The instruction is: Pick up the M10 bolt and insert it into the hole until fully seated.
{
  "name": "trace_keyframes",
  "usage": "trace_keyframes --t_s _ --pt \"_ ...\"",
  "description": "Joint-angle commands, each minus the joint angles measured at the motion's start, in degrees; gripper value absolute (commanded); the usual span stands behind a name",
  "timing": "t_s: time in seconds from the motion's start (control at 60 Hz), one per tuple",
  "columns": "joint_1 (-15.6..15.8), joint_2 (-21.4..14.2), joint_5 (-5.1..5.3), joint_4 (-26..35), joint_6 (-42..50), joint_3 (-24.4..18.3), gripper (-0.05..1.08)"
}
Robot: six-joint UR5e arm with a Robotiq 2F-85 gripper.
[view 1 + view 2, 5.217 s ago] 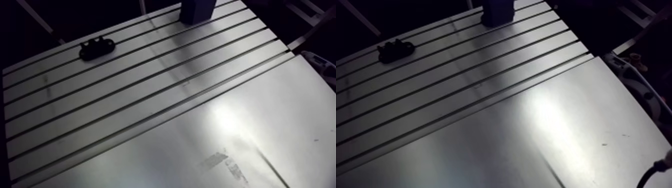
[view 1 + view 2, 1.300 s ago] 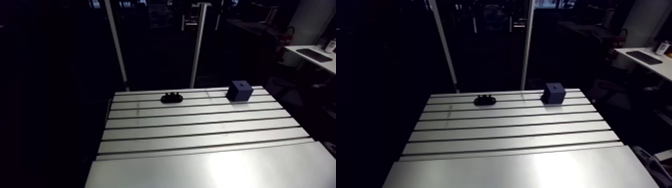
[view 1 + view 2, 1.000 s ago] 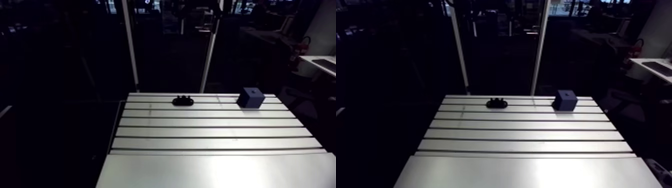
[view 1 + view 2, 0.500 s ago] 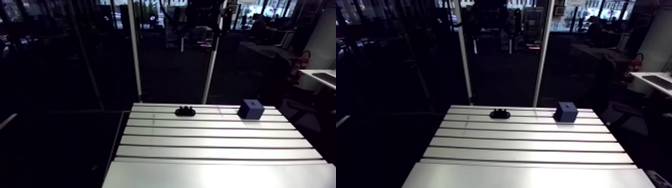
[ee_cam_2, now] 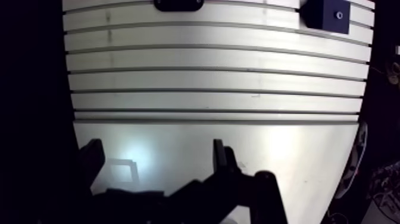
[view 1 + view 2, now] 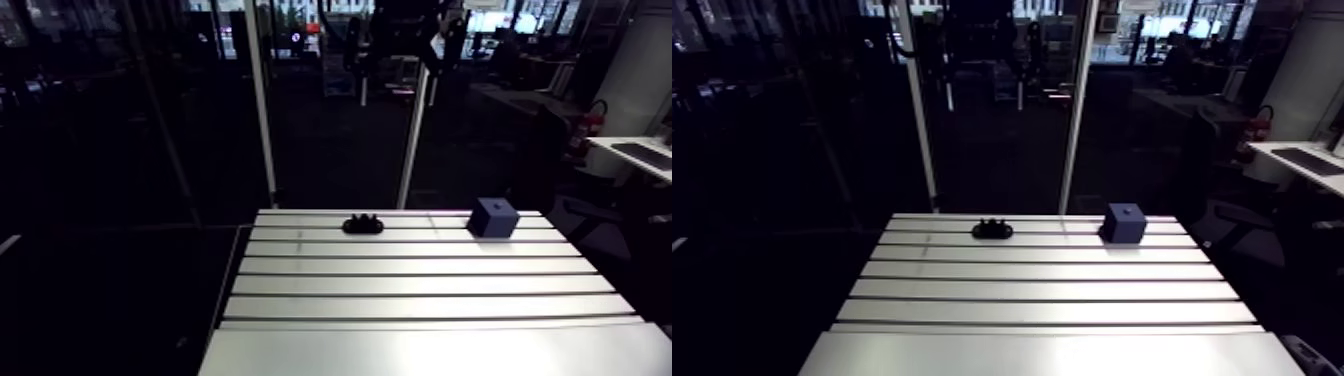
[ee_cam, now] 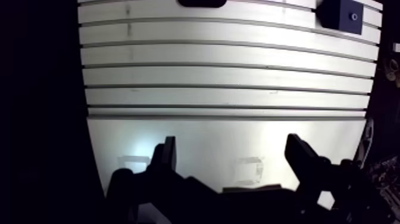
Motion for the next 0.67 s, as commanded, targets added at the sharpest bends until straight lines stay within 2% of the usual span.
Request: trace_keyframes --t_s 0.017,0.667 --pt "-0.6 -0.1 0.00 -0.1 0.0 0.4 0.01" --pt "-1.3 -0.1 -0.09 -0.1 0.0 0.5 0.01"
